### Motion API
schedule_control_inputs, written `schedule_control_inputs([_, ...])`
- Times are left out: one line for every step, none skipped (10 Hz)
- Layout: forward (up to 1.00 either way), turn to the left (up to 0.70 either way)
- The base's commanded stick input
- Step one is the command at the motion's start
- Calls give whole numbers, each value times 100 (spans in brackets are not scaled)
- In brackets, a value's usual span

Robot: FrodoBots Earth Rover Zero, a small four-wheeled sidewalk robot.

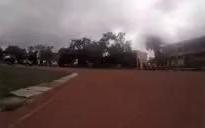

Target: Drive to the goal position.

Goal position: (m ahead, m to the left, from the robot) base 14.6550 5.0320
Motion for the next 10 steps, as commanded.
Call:
schedule_control_inputs([70,5])
schedule_control_inputs([70,35])
schedule_control_inputs([70,35])
schedule_control_inputs([70,23])
schedule_control_inputs([70,8])
schedule_control_inputs([70,3])
schedule_control_inputs([70,0])
schedule_control_inputs([70,0])
schedule_control_inputs([70,0])
schedule_control_inputs([70,0])
